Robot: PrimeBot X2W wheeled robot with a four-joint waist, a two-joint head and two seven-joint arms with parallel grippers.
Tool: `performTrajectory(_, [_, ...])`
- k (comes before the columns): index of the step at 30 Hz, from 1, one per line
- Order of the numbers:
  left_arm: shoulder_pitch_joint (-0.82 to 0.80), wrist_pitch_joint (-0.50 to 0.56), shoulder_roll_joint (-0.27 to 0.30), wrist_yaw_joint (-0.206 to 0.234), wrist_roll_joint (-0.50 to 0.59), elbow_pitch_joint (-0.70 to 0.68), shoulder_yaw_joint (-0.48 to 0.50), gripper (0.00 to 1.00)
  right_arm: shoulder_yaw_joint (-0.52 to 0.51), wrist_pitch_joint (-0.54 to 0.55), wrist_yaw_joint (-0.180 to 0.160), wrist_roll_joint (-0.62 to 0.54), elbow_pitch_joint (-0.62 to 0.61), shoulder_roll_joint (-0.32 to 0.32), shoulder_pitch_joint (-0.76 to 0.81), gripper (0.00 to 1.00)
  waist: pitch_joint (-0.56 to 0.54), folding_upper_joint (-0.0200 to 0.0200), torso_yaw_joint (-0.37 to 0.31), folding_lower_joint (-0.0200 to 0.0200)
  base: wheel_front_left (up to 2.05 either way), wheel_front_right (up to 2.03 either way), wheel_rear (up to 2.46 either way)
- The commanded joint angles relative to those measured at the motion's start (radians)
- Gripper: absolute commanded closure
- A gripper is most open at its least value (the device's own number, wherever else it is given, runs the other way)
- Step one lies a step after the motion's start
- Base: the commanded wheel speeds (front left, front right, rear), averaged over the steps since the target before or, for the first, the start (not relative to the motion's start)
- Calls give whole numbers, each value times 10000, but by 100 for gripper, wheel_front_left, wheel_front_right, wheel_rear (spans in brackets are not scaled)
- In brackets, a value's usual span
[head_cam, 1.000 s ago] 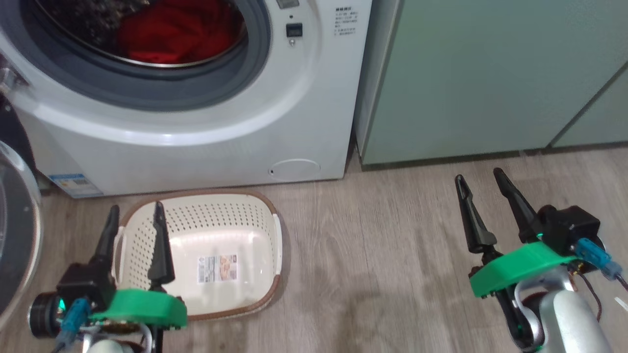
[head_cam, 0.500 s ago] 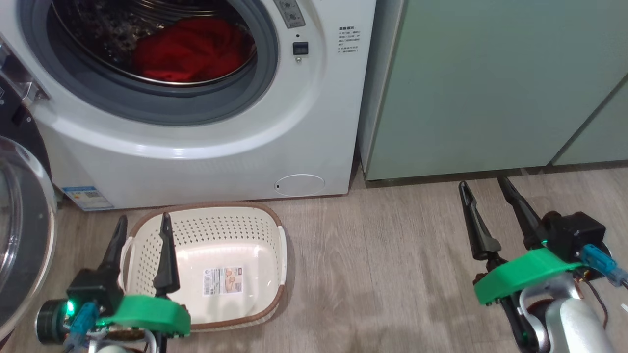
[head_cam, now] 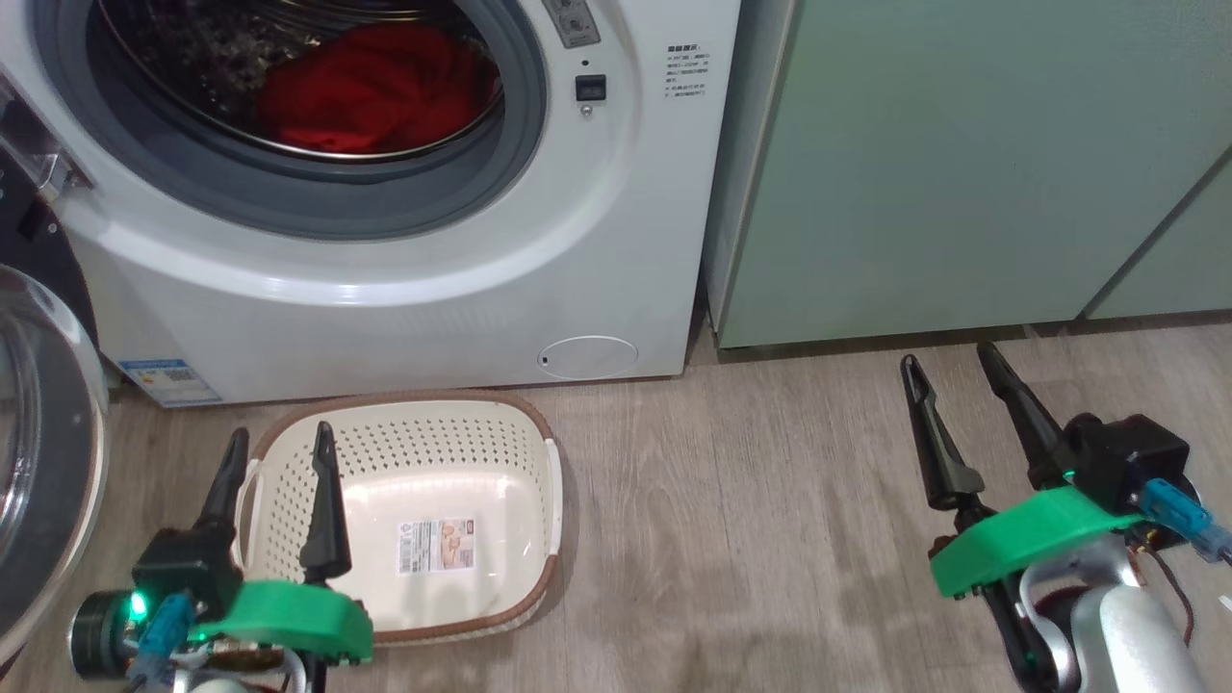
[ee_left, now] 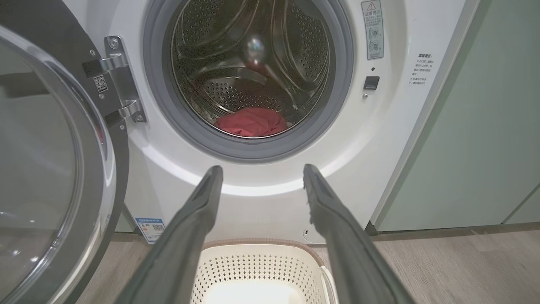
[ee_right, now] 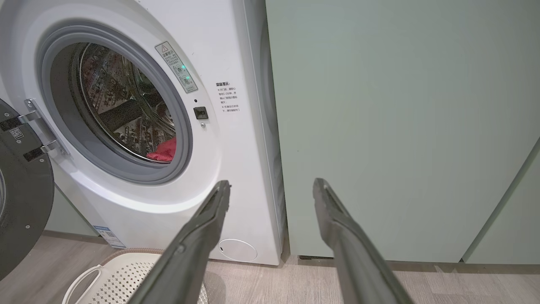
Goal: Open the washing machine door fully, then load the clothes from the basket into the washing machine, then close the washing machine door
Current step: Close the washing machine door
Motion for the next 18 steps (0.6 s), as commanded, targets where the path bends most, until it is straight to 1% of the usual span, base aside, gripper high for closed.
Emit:
performTrajectory(1, [-394,-22,113,18,54,-274,354,0,183,-1,0,-92,-385,1,-173,0,-5,0,-3,1,0,0,0])
performTrajectory(18, [-334,-35,101,-6,31,-232,271,0,111,13,0,-74,-392,1,-97,0,-188,0,9,1,-3,3,0])
